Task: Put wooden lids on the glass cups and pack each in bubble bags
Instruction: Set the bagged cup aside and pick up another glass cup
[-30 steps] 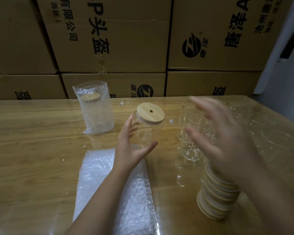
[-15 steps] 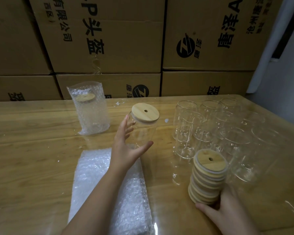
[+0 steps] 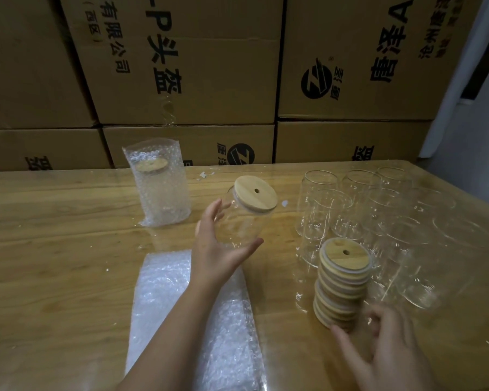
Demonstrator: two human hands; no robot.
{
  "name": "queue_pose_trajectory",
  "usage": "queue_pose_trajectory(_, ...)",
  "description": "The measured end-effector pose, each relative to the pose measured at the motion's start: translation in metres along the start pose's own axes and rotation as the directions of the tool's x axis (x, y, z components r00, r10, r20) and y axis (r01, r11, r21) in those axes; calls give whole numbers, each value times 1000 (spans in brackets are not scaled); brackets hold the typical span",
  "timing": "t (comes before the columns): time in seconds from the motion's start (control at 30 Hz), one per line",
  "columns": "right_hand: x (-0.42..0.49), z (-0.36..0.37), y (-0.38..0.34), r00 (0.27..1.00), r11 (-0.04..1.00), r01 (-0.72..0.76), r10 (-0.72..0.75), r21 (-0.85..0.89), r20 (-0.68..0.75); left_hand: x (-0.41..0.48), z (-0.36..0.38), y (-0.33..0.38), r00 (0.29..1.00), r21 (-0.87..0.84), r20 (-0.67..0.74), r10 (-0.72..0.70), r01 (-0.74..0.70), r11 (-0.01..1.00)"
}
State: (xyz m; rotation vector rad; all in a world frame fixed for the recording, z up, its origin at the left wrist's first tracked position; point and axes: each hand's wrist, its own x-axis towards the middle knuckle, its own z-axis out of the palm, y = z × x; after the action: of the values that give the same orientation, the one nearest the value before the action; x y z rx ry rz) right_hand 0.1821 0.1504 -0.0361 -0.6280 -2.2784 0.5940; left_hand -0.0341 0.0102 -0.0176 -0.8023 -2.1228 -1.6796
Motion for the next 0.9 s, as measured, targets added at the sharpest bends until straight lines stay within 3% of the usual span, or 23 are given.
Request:
queue_pose_trajectory(0.03, -1, 0, -11, 986, 987, 149, -143, 60, -88, 0, 0, 1, 1000, 42, -14, 9, -8, 999)
queue_pose_trajectory(0.1, 10, 5, -30, 922, 900, 387, -371, 201, -115, 1, 0, 3, 999, 111, -23, 26, -23, 994)
queue_pose_trajectory(0.2, 49, 18, -60, 839, 802, 536, -540, 266, -63, 0, 1, 0, 998, 150, -34, 51, -45, 988)
queue_pose_trajectory(0.37, 102, 48, -100, 858, 841, 466, -505, 274, 92, -1, 0, -3, 997, 106, -26, 67, -64, 992)
queue_pose_trajectory(0.67, 124, 73, -119, 906, 874, 327, -398, 359, 146, 2, 1, -4, 995, 125, -78, 70, -60, 990)
queue_pose_trajectory(0.8, 133, 72, -125, 953, 873, 250, -298, 419, 52, 10, -5, 8, 991, 270, 133, 6, -42, 962)
queue_pose_trajectory(0.9, 142, 73, -123, 969, 905, 223, -245, 363, 15, 22, -24, 22, 960, 361, 272, -60, -44, 932)
